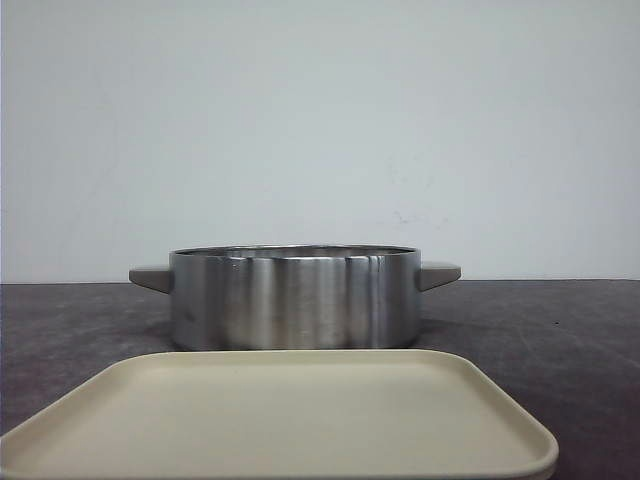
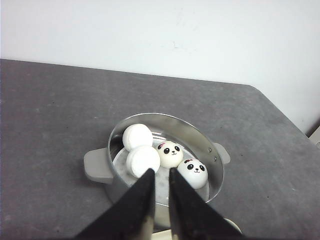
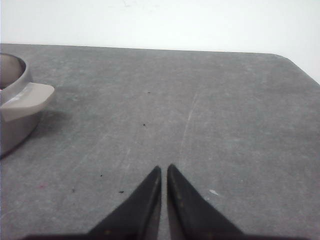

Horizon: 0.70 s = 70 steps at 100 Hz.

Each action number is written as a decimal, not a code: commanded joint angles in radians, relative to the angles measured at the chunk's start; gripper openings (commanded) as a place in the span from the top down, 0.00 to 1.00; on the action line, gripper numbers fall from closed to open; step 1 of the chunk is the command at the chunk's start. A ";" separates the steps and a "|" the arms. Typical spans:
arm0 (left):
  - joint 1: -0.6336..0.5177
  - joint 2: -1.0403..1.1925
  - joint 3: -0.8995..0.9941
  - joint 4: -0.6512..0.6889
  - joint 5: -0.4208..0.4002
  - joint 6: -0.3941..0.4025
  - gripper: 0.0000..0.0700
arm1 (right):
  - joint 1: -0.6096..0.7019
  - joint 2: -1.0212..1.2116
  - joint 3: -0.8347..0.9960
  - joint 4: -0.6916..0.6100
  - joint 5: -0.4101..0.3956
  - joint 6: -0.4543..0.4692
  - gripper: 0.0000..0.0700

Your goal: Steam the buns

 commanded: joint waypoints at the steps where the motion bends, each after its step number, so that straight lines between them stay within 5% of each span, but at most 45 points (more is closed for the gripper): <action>1: -0.010 0.005 0.016 0.002 -0.005 0.000 1.00 | -0.002 -0.001 -0.004 0.012 0.000 -0.008 0.98; 24: 0.097 -0.010 -0.015 0.026 -0.004 0.156 1.00 | -0.002 -0.001 -0.004 0.012 0.000 -0.008 0.98; 49: 0.430 -0.120 -0.364 0.351 0.379 0.160 1.00 | -0.002 -0.001 -0.004 0.012 0.000 -0.008 0.98; 70: 0.576 -0.325 -0.698 0.599 0.422 0.158 1.00 | -0.002 -0.001 -0.004 0.012 0.000 -0.008 0.98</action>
